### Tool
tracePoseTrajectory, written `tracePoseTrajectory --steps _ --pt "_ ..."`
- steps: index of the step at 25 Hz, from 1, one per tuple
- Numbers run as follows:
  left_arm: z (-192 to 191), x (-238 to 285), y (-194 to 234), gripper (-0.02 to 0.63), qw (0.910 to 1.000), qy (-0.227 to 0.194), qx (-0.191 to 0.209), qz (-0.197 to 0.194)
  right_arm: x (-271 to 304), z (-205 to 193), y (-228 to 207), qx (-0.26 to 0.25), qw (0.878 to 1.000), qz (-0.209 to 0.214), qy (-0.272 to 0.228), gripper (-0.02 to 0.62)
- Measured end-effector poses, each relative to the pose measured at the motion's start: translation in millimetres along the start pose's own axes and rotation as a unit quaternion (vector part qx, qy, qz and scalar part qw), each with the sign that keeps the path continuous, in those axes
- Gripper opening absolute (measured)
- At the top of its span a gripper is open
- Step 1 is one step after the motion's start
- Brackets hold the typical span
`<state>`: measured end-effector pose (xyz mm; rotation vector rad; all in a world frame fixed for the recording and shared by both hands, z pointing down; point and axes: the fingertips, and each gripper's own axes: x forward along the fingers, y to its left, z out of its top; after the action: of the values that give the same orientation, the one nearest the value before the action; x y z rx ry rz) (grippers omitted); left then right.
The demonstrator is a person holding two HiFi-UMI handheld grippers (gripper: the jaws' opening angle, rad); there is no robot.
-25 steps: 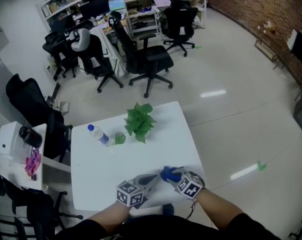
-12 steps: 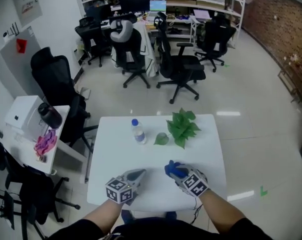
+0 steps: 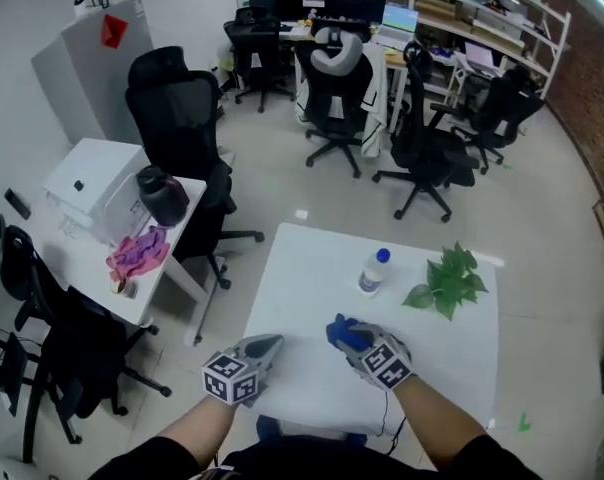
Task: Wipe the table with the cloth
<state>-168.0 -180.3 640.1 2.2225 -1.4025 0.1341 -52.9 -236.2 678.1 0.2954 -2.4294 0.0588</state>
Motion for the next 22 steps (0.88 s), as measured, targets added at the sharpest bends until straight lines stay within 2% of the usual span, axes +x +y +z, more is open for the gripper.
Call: tracePoseTrajectory --steps 7,10,13,15,19,22 --pt "-4 -69 69 -0.005 0.9990 -0.014 -0.027 0.032 90 65 35 -0.033 0.999 0.035 0.015 0.101" --pt "-9 -91 88 -0.005 0.9984 -0.018 -0.037 0.038 120 80 45 -0.025 0.998 0.045 0.026 0.101" --pt "-12 -109 102 -0.005 0.9979 -0.022 -0.045 0.042 144 88 51 0.001 0.997 0.054 0.047 0.101" --pt "-13 -119 109 -0.005 0.9974 -0.026 -0.050 0.044 156 89 52 -0.001 0.996 0.056 0.067 0.101" --pt "-18 -137 121 -0.005 0.9966 -0.033 -0.058 0.049 175 87 52 -0.038 0.992 0.060 0.107 0.101" --pt "-22 -148 128 -0.005 0.9960 -0.036 -0.063 0.052 182 80 53 -0.080 0.983 0.077 0.145 0.101"
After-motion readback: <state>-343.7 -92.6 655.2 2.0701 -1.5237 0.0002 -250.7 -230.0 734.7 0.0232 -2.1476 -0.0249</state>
